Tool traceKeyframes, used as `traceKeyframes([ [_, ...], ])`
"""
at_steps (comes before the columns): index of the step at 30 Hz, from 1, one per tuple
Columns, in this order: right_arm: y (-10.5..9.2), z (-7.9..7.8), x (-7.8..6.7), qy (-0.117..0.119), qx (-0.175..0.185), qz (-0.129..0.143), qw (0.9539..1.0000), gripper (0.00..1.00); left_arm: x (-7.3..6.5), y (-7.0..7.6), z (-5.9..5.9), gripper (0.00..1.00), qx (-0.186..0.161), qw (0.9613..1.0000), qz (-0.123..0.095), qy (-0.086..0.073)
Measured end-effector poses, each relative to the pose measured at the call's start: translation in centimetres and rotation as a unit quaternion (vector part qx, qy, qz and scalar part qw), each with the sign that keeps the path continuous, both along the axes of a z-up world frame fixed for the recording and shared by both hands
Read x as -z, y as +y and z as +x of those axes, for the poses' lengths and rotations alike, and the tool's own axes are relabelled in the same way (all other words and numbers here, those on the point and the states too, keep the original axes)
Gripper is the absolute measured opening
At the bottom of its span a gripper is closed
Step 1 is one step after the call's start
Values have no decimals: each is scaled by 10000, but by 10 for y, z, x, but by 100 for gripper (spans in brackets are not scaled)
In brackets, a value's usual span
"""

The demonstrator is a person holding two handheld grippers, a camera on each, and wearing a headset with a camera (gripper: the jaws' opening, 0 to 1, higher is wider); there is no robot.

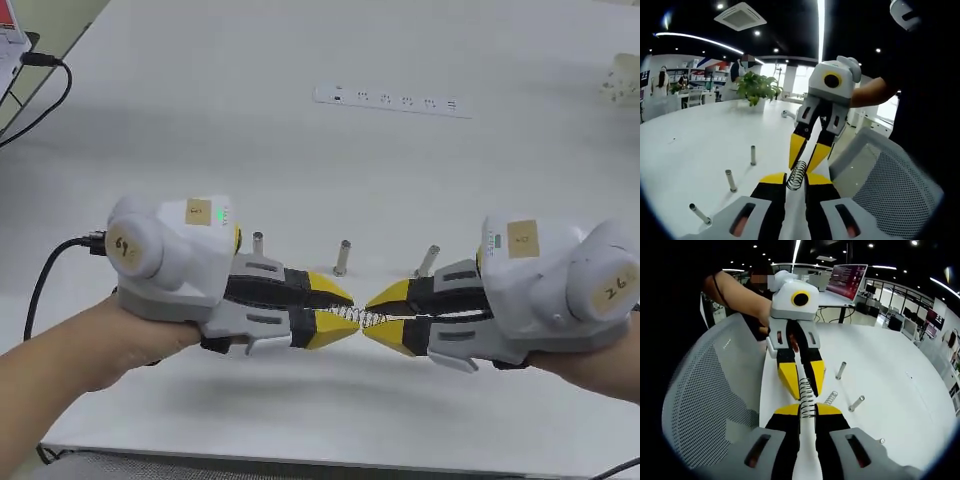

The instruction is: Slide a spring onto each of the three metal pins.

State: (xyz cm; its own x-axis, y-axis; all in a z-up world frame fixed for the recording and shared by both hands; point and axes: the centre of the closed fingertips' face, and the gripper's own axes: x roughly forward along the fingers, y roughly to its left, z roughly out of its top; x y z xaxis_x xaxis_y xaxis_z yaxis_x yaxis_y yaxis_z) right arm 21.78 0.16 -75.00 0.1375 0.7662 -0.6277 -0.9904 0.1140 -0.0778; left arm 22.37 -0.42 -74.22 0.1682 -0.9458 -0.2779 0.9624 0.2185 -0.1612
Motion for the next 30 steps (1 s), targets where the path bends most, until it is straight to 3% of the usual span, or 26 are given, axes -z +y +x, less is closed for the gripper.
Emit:
traceKeyframes([
  [15, -1, -3, 0, -9, -104, -30, 9999, 8, -2, -2, -5, 3, -29, 10000, -79, -12],
  [30, -1, 0, -2, -64, -132, -52, 9999, 8, -3, -2, -2, 2, 22, 10000, -46, -63],
])
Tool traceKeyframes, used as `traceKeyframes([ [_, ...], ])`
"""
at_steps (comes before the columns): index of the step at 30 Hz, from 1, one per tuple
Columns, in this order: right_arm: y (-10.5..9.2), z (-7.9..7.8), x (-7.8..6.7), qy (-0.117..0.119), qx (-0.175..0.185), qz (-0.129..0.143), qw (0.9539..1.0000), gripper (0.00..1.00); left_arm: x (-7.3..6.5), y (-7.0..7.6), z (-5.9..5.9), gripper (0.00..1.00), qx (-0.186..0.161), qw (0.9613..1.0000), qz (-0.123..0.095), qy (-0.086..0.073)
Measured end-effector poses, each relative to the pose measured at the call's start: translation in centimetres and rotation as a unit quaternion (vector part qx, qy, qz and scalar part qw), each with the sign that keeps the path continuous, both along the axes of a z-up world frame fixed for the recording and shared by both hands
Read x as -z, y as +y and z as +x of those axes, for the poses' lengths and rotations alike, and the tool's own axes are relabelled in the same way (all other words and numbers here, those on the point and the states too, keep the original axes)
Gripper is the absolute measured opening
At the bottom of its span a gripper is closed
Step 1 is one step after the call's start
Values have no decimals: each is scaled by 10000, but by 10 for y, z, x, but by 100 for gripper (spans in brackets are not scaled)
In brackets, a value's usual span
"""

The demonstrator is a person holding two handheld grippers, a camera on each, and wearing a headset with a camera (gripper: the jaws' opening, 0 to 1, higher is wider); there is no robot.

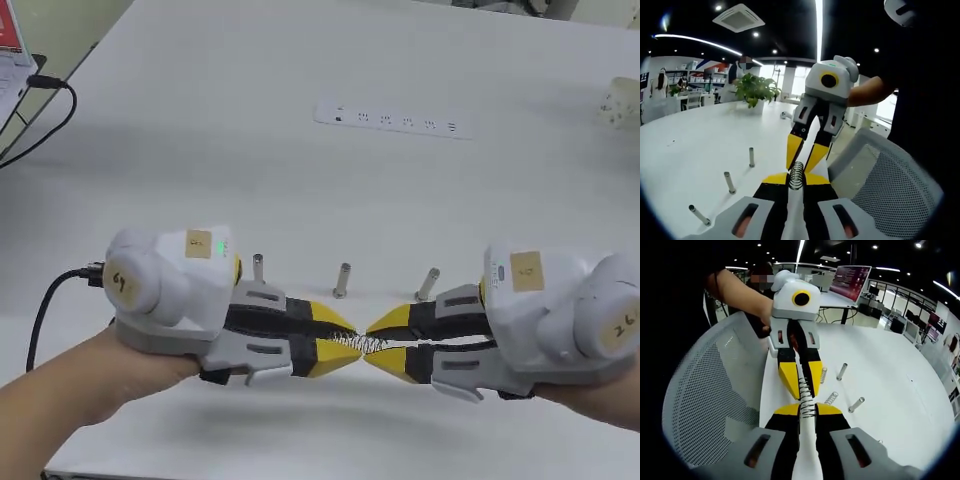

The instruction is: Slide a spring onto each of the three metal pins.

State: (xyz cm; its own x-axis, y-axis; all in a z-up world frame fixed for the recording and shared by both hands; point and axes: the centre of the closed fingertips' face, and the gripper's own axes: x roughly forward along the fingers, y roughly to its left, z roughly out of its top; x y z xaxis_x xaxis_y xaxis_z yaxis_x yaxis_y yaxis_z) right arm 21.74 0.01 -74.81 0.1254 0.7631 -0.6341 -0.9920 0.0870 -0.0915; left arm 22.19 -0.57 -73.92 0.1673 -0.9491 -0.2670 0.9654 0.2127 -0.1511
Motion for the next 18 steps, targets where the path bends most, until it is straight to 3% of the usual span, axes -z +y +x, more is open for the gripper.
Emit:
traceKeyframes([
  [18, -4, -2, 3, 152, 20, 28, 9999, 15, -2, -2, -2, 2, 38, 10000, -40, 60],
])
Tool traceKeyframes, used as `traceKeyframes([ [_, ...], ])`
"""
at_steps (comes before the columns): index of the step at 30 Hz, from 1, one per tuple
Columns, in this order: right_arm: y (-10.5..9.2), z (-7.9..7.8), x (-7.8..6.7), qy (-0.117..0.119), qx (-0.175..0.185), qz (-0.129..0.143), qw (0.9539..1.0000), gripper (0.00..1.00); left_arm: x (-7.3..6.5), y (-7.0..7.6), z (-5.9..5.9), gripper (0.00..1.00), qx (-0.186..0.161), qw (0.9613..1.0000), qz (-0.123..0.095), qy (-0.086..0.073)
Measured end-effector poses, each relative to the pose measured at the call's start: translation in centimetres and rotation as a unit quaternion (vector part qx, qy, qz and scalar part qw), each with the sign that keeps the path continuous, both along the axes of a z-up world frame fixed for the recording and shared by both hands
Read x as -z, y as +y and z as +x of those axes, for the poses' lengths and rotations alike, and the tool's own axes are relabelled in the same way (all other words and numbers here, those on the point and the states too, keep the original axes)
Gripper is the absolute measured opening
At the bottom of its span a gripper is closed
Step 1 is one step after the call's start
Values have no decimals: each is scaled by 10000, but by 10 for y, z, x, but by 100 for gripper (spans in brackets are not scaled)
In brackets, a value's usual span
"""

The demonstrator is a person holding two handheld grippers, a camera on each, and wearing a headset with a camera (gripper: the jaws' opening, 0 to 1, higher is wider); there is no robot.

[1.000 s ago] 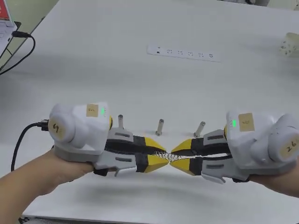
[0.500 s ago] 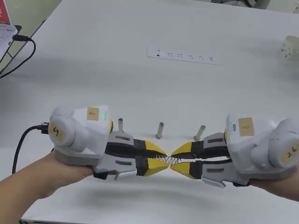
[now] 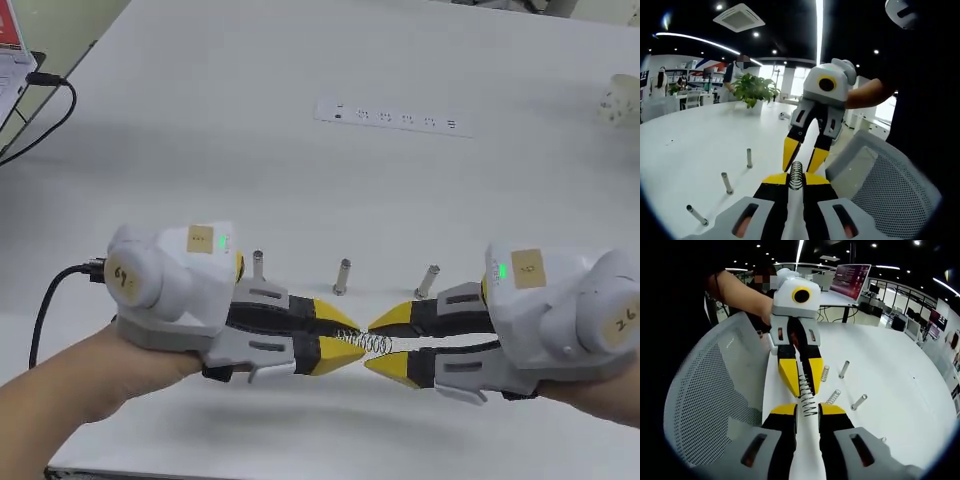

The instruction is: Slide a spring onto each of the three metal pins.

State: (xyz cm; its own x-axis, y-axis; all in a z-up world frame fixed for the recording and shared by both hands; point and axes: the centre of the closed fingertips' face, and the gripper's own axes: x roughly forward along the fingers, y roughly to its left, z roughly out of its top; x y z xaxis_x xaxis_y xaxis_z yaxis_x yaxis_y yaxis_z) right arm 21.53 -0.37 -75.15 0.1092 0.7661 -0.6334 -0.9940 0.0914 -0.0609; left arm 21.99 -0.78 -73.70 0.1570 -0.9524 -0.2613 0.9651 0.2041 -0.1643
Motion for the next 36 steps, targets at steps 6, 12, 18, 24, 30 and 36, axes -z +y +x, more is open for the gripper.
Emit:
traceKeyframes([
  [6, -3, 1, -1, 50, 68, 106, 9999, 9, 0, 2, -1, 2, -2, 10000, 0, 31],
  [12, -3, -1, 1, 84, 21, 119, 9999, 8, 0, 1, -4, 2, 30, 10000, 17, 49],
  [18, -4, -2, 1, -17, -34, -70, 10000, 7, 5, -1, -5, 2, 74, 9999, 41, 57],
  [24, -5, -1, -1, -208, -233, -291, 9991, 7, 10, -2, -6, 2, 106, 9998, 141, 42],
  [30, -4, -2, -6, -273, -384, -349, 9983, 7, 13, -1, -6, 2, 124, 9998, 175, 43],
  [36, -1, -1, -14, -273, -487, -280, 9980, 7, 13, 1, -5, 2, 120, 9998, 186, 21],
])
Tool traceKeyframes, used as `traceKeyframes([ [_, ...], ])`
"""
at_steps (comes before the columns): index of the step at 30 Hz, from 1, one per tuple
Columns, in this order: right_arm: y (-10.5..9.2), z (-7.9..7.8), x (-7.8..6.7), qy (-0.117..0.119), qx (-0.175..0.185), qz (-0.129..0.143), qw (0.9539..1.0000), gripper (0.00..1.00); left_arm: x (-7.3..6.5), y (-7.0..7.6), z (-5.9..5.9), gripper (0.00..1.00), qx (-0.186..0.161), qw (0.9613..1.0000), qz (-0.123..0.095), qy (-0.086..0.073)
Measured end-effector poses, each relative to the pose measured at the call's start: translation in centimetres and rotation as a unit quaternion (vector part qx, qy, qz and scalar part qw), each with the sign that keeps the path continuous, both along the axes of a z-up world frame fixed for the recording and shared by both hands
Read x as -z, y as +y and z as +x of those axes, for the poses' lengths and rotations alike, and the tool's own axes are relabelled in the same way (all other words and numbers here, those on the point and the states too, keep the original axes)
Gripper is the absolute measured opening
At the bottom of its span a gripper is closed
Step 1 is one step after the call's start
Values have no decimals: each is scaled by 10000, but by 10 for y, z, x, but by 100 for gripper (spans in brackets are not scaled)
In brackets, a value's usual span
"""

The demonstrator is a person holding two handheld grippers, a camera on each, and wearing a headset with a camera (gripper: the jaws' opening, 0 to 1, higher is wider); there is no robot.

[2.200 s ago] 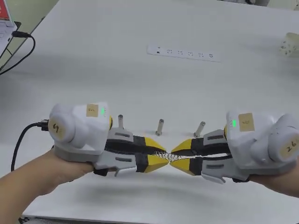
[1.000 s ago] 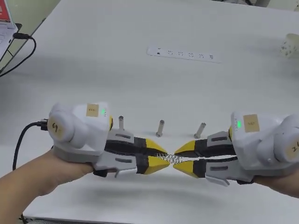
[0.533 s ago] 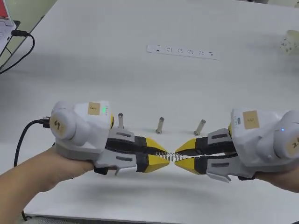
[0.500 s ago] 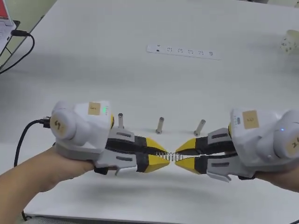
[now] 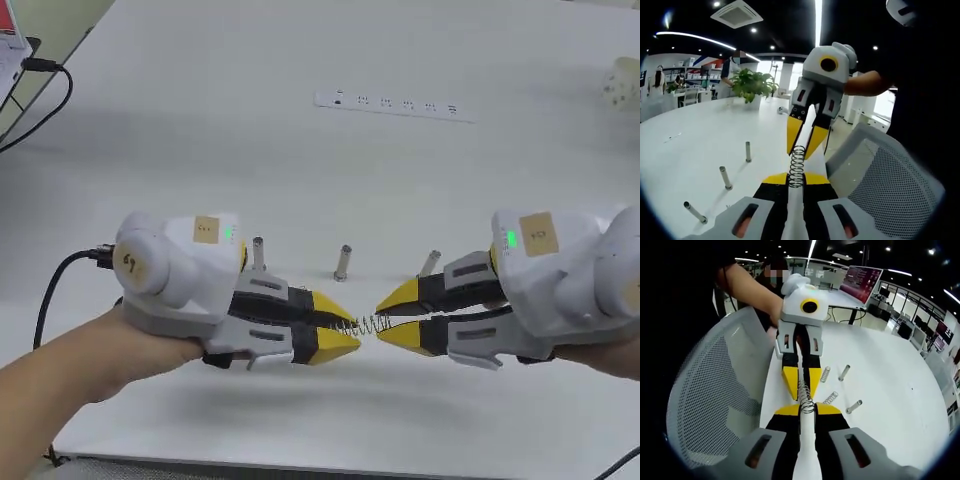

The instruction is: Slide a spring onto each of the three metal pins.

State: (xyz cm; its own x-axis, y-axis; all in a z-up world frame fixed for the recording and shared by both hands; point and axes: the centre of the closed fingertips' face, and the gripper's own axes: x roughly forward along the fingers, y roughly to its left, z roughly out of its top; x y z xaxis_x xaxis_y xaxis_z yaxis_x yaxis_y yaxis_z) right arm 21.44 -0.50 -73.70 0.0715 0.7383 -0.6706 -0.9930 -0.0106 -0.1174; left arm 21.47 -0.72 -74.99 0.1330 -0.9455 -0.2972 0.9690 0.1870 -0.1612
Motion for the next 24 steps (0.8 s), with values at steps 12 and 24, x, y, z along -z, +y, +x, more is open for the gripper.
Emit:
traceKeyframes([
  [12, 14, -4, -22, 261, -12, 408, 9988, 7, 1, 0, 0, 2, 6, 9999, 69, -118],
  [24, 25, -4, -33, 416, 143, 826, 9956, 8, 2, -3, -1, 2, 16, 9999, 63, -150],
])
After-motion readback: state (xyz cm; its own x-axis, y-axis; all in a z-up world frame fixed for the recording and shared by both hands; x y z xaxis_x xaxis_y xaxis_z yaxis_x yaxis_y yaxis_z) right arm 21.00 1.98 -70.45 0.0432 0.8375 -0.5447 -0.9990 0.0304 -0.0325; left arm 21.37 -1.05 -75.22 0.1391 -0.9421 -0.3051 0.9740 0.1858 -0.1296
